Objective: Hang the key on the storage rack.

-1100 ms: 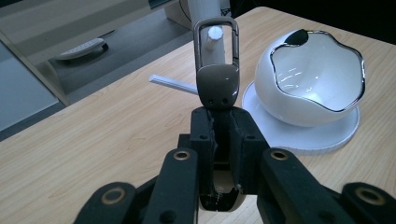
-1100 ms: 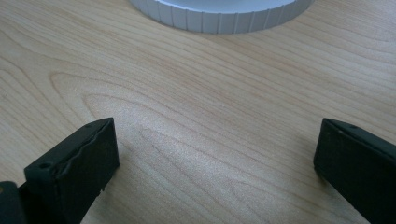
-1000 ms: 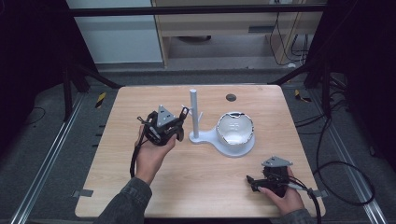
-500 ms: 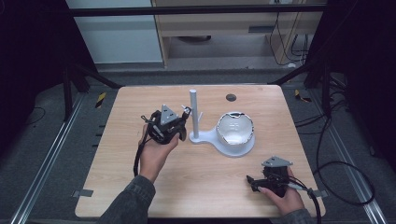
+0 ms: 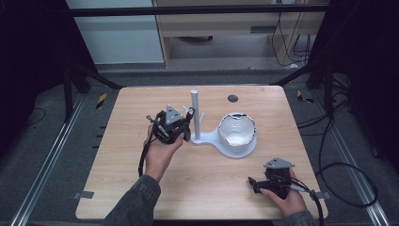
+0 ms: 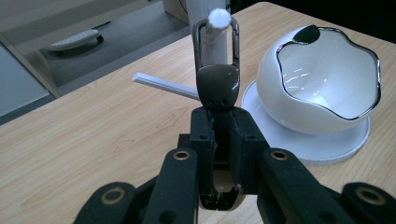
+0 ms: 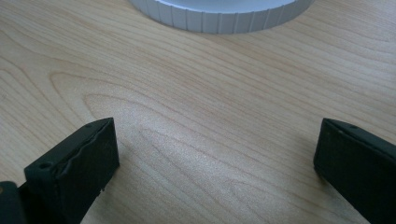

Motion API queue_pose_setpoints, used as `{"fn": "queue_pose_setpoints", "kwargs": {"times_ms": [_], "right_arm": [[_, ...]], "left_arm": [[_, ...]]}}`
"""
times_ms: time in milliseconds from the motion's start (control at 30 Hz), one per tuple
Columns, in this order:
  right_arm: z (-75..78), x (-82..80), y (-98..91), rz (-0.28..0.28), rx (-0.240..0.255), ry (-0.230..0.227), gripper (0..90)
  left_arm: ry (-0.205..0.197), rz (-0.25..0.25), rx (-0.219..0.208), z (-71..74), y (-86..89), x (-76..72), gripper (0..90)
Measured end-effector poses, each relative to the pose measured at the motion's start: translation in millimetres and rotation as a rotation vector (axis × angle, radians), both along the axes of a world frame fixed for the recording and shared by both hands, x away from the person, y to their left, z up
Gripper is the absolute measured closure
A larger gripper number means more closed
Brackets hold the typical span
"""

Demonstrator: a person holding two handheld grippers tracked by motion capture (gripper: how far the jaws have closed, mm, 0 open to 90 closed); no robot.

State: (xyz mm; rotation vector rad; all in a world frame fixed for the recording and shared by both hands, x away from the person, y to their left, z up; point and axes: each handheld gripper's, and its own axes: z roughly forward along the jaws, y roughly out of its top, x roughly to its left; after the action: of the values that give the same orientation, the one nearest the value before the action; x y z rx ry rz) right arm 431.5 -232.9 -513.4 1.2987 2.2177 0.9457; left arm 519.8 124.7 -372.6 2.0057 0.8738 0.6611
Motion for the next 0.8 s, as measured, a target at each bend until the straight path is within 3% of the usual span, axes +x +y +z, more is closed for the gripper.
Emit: {"fn": "queue_pose_setpoints", "kwargs": {"times_ms": [400,500,800], "right_arm": [[0.0,0.0,0.0,-0.001,-0.001,0.000,0.4],[0.0,0.0,-0.1,0.001,-0.001,-0.001,0.4],[0.0,0.1,0.0,0.001,0.000,0.000,0.4]], "left_arm": [[0.001,0.003,-0.013,-5.1,-3.9,3.7,80.5],[0.013,0.003,-0.037,-6.3,-3.9,5.9,80.4],[0.009,0.005,-0.028,-7.6,-7.6,8.6,80.2]]}}
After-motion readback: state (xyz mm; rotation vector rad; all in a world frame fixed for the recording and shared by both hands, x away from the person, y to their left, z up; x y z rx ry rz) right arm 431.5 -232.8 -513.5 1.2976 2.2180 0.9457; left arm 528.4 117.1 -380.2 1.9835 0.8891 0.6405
